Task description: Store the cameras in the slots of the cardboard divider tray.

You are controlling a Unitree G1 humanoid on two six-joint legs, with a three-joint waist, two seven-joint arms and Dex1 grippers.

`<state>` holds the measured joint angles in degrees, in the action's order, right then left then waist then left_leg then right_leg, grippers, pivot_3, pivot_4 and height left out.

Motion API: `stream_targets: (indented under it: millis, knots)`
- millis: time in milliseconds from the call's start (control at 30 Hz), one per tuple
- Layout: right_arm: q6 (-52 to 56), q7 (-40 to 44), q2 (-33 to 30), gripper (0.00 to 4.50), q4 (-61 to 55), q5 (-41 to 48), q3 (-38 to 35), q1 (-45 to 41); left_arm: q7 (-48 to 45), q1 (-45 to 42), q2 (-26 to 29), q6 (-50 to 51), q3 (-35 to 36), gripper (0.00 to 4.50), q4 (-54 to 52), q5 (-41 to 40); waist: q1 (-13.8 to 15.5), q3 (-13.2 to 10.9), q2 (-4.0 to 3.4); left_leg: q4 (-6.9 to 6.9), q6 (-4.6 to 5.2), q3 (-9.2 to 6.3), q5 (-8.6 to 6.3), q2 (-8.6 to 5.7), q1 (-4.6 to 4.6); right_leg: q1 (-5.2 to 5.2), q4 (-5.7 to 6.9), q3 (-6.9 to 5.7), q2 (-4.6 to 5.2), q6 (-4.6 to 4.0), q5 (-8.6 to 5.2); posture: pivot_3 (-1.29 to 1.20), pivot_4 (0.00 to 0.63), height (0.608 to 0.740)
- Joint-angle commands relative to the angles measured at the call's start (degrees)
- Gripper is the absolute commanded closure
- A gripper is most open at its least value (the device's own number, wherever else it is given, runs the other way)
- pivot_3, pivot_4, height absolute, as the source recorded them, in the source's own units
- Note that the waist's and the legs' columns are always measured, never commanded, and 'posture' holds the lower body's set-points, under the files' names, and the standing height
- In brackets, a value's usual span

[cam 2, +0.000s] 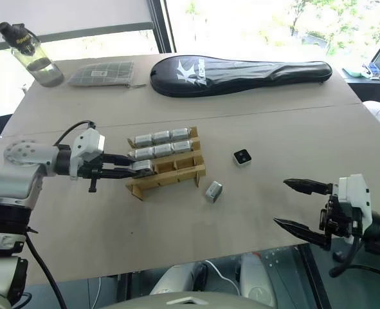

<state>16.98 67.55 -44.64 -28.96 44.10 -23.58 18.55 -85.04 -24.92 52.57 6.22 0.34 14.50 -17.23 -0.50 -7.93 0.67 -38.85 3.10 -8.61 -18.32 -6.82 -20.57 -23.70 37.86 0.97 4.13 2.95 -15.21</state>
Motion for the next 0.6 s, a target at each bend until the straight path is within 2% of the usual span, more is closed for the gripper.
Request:
stream_targets:
  millis: [33, 100, 200, 233, 300, 367, 400, 600]
  knots:
    - [-0.62, -0.04, -0.19, 0.00, -1.61, 1.23, -2.52, -0.18, 0.30, 0.16, 0.29, -1.76, 0.03, 3.79, -1.41, 0.70, -0.01, 0.00, 0.00, 0.00, 0.00, 0.00, 0.00, 0.00, 0.00, 0.00, 0.00, 0.00, 0.00, 0.00, 0.00, 0.00, 0.150, 0.740]
    - [-0.54, -0.03, -0.34, 0.00, -1.59, 1.41, -2.90, -0.11, 0.66, 0.55, -0.10, -1.03, -0.31, 3.79, -2.30, 0.35, -0.01, 0.00, 0.00, 0.00, 0.00, 0.00, 0.00, 0.00, 0.00, 0.00, 0.00, 0.00, 0.00, 0.00, 0.00, 0.00, 0.150, 0.740]
    - [-0.38, 0.01, -0.45, 0.00, -1.87, 1.55, -3.38, 0.16, -0.57, 1.66, 0.88, 5.80, -0.05, 3.79, -5.73, -3.02, 0.00, 0.00, 0.00, 0.00, 0.00, 0.00, 0.00, 0.00, -0.01, 0.00, 0.00, 0.00, 0.00, 0.00, 0.00, 0.00, 0.150, 0.740]
    - [-0.31, 0.04, -0.44, 0.00, -1.89, 1.57, -3.51, 0.21, -0.94, 1.91, 1.26, 6.53, 0.09, 2.78, -6.46, -3.38, -0.02, 0.00, 0.00, -0.01, 0.01, 0.00, 0.00, 0.00, -0.02, 0.00, 0.00, 0.00, 0.00, 0.00, 0.00, 0.00, 0.150, 0.740]
    - [-0.10, 0.10, -0.55, 0.00, -1.83, 1.50, -3.70, 0.30, 0.18, 1.79, 0.99, 5.14, 0.90, 1.89, -6.82, -2.73, 0.00, 0.00, 0.00, -0.01, 0.01, -0.01, -0.01, 0.00, -0.02, 0.00, 0.00, 0.00, 0.00, 0.00, 0.00, 0.00, 0.150, 0.740]
    - [0.19, -0.11, -0.68, 0.00, -1.75, 1.32, -3.81, 0.33, 0.64, 1.67, 1.54, 5.77, 1.87, 1.35, -8.14, -3.14, 0.04, 0.00, 0.00, -0.04, 0.01, -0.02, -0.01, 0.00, -0.02, 0.00, 0.02, -0.02, 0.00, 0.00, 0.00, 0.00, 0.150, 0.740]
    - [0.25, -0.22, -0.72, 0.00, -1.77, 1.19, -3.78, 0.26, 0.57, 1.62, 2.13, 6.71, 2.50, 0.83, -9.26, -3.90, 0.06, 0.00, 0.00, -0.04, 0.01, -0.02, -0.01, 0.00, -0.02, 0.01, 0.03, -0.02, 0.00, 0.00, 0.00, 0.00, 0.150, 0.740]
    - [0.89, -1.42, -0.50, 0.00, -1.99, 0.59, -1.92, -0.74, 4.50, 1.66, 3.69, 13.77, 9.13, 0.83, -16.56, -10.00, 0.07, 0.00, 0.00, -0.11, 0.01, -0.06, -0.01, 0.00, -0.05, 0.01, 0.02, -0.05, 0.01, 0.00, 0.00, 0.00, 0.150, 0.740]
